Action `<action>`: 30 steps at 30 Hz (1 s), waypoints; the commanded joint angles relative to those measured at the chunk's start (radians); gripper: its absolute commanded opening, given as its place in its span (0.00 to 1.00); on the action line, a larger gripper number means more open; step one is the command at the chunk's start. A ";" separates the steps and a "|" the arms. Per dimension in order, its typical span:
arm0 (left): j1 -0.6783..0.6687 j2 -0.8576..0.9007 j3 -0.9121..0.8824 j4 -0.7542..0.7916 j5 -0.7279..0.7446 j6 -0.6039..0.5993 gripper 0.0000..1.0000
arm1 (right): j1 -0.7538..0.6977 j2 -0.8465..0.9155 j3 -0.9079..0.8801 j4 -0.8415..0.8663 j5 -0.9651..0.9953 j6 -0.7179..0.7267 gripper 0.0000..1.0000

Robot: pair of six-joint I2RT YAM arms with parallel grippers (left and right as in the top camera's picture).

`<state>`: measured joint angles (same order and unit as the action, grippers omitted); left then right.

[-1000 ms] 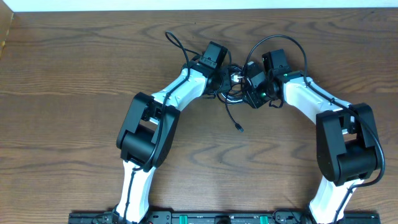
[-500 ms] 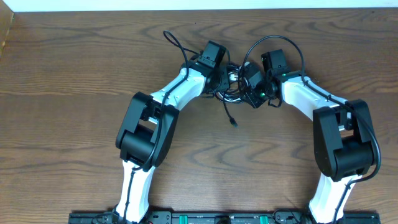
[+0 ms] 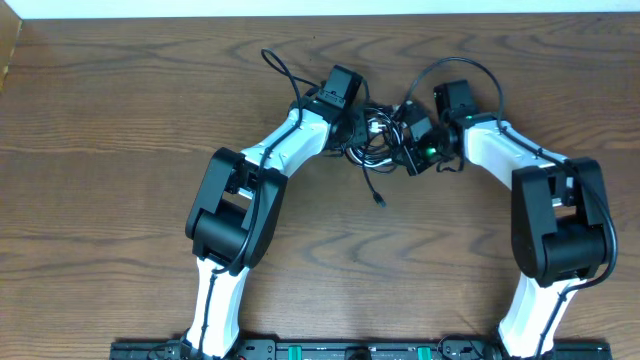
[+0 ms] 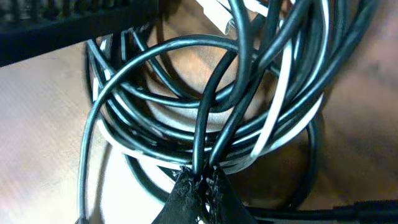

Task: Untangle cables

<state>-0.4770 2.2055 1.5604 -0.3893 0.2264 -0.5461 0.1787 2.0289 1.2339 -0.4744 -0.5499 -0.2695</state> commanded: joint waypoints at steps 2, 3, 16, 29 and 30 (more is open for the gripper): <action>0.001 0.038 -0.008 -0.020 -0.027 -0.001 0.32 | -0.098 0.009 -0.022 -0.035 -0.306 0.031 0.01; 0.001 0.038 -0.008 -0.020 -0.027 -0.001 0.32 | -0.117 0.008 -0.022 -0.034 -0.377 0.042 0.01; 0.006 0.038 -0.008 -0.026 -0.066 -0.001 0.31 | -0.256 0.008 -0.021 0.177 -0.972 0.399 0.01; 0.070 0.038 -0.014 -0.043 -0.116 -0.001 0.27 | -0.273 0.008 -0.021 0.888 -0.887 1.153 0.01; 0.074 0.038 -0.016 -0.043 -0.115 -0.001 0.27 | -0.272 0.008 -0.021 0.932 -0.882 1.159 0.01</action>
<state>-0.4335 2.2055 1.5661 -0.4114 0.1658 -0.5465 -0.0940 2.0411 1.2049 0.3893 -1.4387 0.7063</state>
